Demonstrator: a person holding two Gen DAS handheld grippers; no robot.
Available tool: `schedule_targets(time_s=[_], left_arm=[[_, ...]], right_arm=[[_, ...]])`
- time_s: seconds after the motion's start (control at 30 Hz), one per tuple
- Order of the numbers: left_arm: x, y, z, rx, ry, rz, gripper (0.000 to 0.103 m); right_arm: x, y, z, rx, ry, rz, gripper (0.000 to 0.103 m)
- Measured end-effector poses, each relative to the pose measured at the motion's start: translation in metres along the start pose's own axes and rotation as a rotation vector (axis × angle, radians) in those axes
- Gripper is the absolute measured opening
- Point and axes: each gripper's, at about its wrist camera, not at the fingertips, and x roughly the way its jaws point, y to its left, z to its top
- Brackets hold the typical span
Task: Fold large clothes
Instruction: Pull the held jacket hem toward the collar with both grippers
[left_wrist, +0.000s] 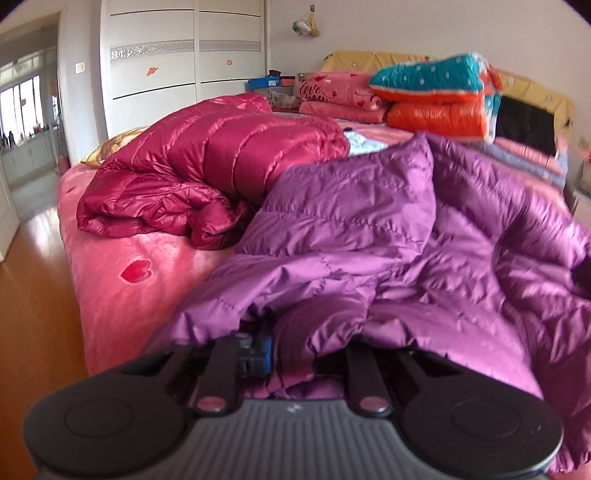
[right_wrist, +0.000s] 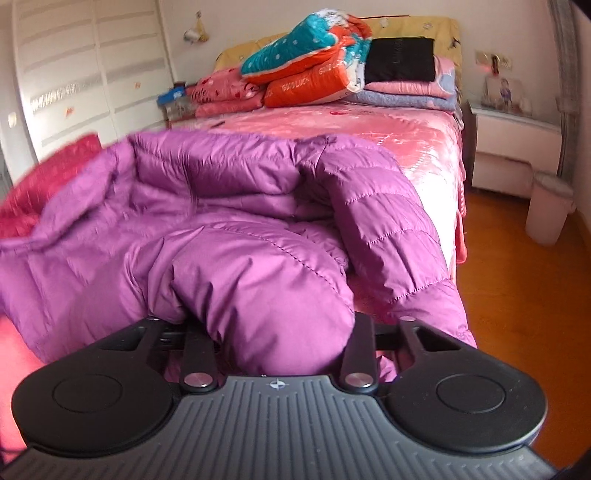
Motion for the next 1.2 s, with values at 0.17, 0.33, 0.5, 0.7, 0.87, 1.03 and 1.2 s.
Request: schedule_targets(time_s=[0.17,0.33,0.5,0.7,0.87,1.03,1.2], left_arm=[[-0.038,0.000,0.007,-0.013,-0.034,-0.080,0.012],[-0.079,0.000,0.009,0.002,-0.058,-0.156,0.012],[-0.113,0.015,0.009,-0.016,-0.046,-0.218,0.012],[-0.154,0.023,0.001,0.035,-0.019,-0.266,0.012],[-0.171,0.026,-0.017,0.067,0.050,-0.288,0.012],[-0.163,0.025,-0.044,0.110,0.146,-0.271,0.013],[-0.163,0.032,-0.052,0.112,0.163,-0.243,0.017]], right_arm=[[-0.032,-0.001,0.015,0.012,-0.071,-0.007,0.029],[-0.070,-0.001,0.027,0.021,-0.135,-0.012,0.024],[-0.104,0.002,0.034,0.010,-0.185,-0.004,0.023],[-0.142,0.003,0.038,0.028,-0.214,0.020,0.022],[-0.169,0.000,0.035,0.042,-0.195,0.027,0.023],[-0.179,0.003,0.017,-0.023,-0.117,-0.012,0.023],[-0.180,0.004,-0.007,-0.061,-0.022,-0.048,0.030]])
